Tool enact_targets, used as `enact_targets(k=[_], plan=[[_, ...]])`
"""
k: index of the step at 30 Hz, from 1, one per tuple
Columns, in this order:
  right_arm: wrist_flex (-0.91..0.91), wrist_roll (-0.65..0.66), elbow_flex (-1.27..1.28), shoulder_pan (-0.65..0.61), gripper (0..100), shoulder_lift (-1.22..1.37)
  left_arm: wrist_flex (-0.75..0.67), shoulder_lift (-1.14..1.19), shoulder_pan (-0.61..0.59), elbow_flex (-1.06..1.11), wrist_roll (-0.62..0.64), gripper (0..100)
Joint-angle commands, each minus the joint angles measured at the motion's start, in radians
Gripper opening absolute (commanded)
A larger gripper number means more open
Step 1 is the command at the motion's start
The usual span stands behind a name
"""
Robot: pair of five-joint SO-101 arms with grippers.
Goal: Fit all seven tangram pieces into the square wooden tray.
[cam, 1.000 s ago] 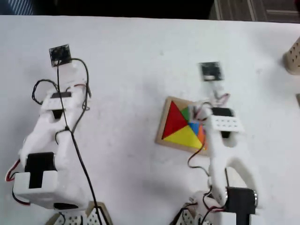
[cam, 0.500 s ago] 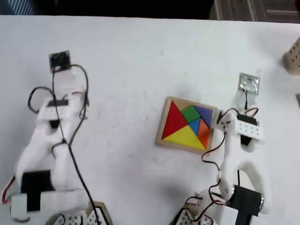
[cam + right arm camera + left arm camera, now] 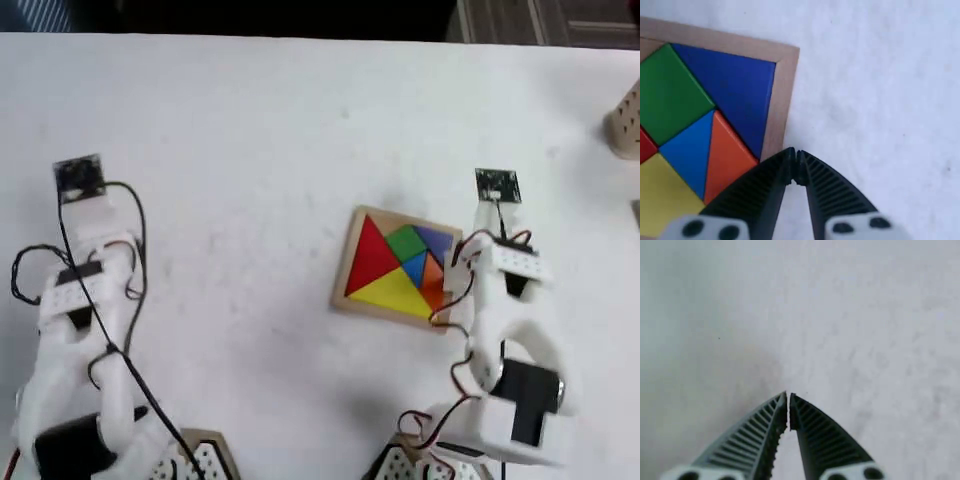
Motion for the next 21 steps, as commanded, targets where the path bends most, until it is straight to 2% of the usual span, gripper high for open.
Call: enact_targets(k=[1, 7, 14, 21], plan=[[0.085, 0.015, -0.109, -0.036, 1.7, 0.067, -0.054, -0.13, 0.031, 0.058, -0.068, 2], [0.136, 0.021, -0.141, -0.156, 1.7, 0.081, -0.121, -0.252, 0.067, 0.17, -0.074, 2], [0.114, 0.015, -0.158, -0.302, 1.7, 0.076, -0.123, -0.335, 0.11, 0.239, -0.178, 2], [0.17, 0.014, -0.167, -0.306, 1.8, -0.036, -0.138, -0.415, 0.147, 0.304, -0.224, 2]])
